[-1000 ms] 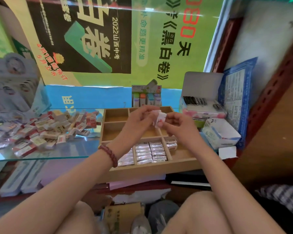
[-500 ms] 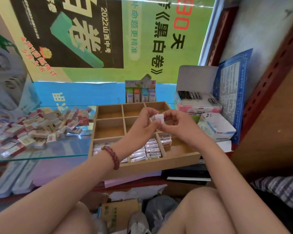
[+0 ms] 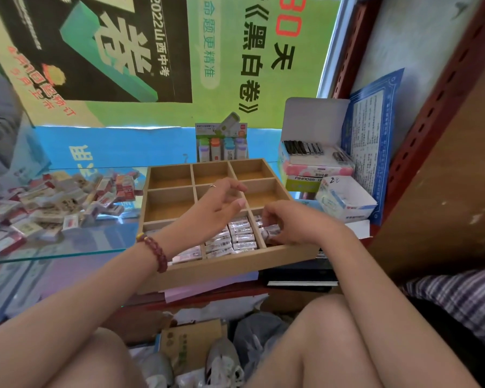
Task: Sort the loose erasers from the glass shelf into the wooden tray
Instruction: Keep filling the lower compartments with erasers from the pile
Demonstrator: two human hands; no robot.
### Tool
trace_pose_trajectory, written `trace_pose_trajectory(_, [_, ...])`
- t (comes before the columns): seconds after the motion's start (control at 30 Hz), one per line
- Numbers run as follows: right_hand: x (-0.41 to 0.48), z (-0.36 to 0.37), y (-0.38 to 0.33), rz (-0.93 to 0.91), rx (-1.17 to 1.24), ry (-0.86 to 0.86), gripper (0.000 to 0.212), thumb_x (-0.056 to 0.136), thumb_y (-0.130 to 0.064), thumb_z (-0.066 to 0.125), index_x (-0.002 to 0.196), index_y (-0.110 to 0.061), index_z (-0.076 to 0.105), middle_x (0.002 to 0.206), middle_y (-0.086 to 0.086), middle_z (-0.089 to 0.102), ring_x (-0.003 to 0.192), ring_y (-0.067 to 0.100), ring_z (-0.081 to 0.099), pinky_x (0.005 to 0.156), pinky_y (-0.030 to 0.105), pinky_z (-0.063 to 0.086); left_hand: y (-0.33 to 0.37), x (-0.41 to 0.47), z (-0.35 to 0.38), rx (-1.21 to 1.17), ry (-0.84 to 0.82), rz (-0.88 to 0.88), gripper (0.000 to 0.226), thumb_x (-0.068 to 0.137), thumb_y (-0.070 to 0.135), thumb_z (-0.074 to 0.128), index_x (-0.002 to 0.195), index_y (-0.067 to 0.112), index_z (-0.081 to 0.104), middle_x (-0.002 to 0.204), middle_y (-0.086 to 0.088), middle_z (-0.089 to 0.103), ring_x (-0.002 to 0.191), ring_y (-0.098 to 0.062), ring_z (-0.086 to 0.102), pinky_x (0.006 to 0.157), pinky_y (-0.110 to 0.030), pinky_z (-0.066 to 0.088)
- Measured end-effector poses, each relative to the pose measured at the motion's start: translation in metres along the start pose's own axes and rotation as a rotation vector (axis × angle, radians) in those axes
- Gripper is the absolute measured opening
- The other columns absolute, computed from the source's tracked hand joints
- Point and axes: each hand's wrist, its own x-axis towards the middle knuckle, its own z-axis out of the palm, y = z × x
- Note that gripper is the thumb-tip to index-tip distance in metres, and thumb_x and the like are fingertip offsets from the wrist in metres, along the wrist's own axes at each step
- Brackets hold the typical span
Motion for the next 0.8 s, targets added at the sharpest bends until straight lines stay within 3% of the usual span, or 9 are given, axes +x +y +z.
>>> trace_pose_trajectory(0.13, [0.001,0.002,-0.001,0.019,0.012,0.037,0.03,0.08,-0.016,0.071,0.098,-0.023,0.049,0.089,-0.012,0.048,0.082,0.011,0.051,0.063,0.022,0.04,-0.004,-0.002,-0.004,0.007,0.006,0.001,0.022,0.096,0.028,0.047,0.118,0.028,0.046,0.123,0.011,0.053,0.109,0.002,0.052,0.09,-0.019,0.044])
trace_pose_trajectory(0.2, [0.001,0.003,-0.001,0.037,0.022,0.048,0.033,0.078,-0.02,0.074,0.095,-0.023,0.047,0.084,-0.012,0.046,0.077,0.01,0.049,0.059,0.023,0.038,-0.005,-0.004,-0.007,0.029,0.01,0.017,0.022,0.096,0.027,0.048,0.118,0.027,0.048,0.12,0.013,0.054,0.108,0.006,0.051,0.089,-0.017,0.043])
trace_pose_trajectory(0.37, [-0.005,0.002,-0.002,0.031,0.137,0.048,0.031,0.079,-0.022,0.072,0.098,-0.023,0.048,0.085,-0.009,0.049,0.077,0.01,0.05,0.071,0.029,0.046,-0.012,-0.012,-0.023,0.109,0.01,0.028,0.018,0.095,0.02,0.05,0.11,0.028,0.055,0.108,0.019,0.057,0.101,0.01,0.051,0.084,-0.011,0.04])
trace_pose_trajectory(0.57, [-0.001,-0.002,-0.057,-0.134,0.125,0.225,0.015,0.086,-0.015,0.058,0.092,-0.027,0.051,0.081,-0.014,0.046,0.074,0.01,0.052,0.069,0.032,0.047,-0.048,-0.042,-0.066,0.15,0.077,-0.042,0.02,0.092,0.011,0.054,0.099,0.029,0.059,0.103,0.008,0.064,0.096,-0.004,0.059,0.083,-0.021,0.047])
trace_pose_trajectory(0.7, [0.011,0.003,-0.108,-0.303,0.304,0.142,0.009,0.088,-0.017,0.055,0.09,-0.023,0.06,0.075,-0.011,0.052,0.062,-0.001,0.046,0.061,0.016,0.04,-0.084,-0.076,-0.105,0.194,0.21,-0.113,0.016,0.087,0.018,0.052,0.093,0.032,0.056,0.097,0.014,0.061,0.091,0.001,0.058,0.085,-0.024,0.045])
trace_pose_trajectory(0.8, [0.026,0.011,-0.148,-0.395,0.316,0.078,0.01,0.089,-0.017,0.054,0.093,-0.02,0.062,0.073,-0.014,0.052,0.062,0.001,0.045,0.063,0.02,0.041,-0.105,-0.1,-0.128,0.183,0.346,-0.192,0.021,0.085,0.016,0.051,0.092,0.036,0.055,0.1,0.003,0.065,0.096,-0.012,0.061,0.088,-0.033,0.048])
